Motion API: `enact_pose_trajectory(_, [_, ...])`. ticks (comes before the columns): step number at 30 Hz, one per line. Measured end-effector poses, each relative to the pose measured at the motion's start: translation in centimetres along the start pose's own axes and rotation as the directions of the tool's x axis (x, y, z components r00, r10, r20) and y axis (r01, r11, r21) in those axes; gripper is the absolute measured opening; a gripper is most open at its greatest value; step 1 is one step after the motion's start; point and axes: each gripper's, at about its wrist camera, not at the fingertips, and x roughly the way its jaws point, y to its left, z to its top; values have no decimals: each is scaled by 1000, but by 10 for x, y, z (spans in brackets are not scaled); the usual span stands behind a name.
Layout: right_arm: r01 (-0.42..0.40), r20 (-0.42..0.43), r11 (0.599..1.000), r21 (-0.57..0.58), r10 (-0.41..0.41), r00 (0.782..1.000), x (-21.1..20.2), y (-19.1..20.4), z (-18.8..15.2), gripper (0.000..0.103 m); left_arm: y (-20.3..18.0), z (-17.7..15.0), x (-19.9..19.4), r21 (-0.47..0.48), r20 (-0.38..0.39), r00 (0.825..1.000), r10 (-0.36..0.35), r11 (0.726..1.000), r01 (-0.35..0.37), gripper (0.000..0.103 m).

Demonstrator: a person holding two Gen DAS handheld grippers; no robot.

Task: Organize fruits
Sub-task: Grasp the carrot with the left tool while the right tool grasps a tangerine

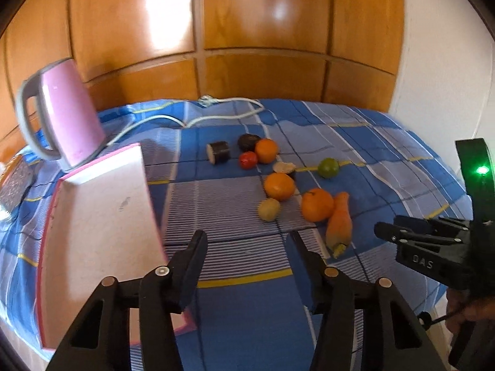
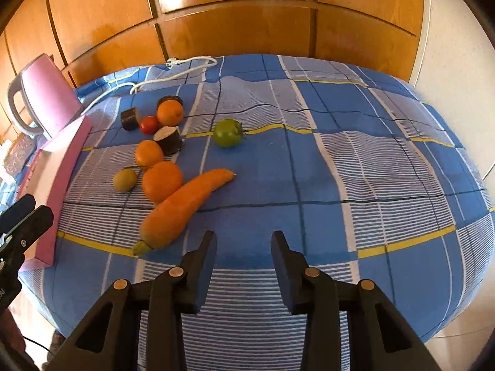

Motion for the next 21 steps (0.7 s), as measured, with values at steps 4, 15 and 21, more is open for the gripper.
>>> enact_pose_trajectory(4, [31, -9, 999, -25, -31, 999, 7, -2, -3, 37, -12, 3, 15, 26, -63, 996, -57, 998, 59, 53])
enact_pose_trajectory(15, [-19, -10, 999, -41, 19, 1000, 13, -18, -9, 39, -44, 13, 49, 54, -182, 958, -220, 971, 234, 44])
enact_pose_trajectory(21, [-77, 24, 994, -72, 79, 997, 10, -24, -16, 40, -69, 17, 60, 118, -214, 940, -266, 948, 295, 44])
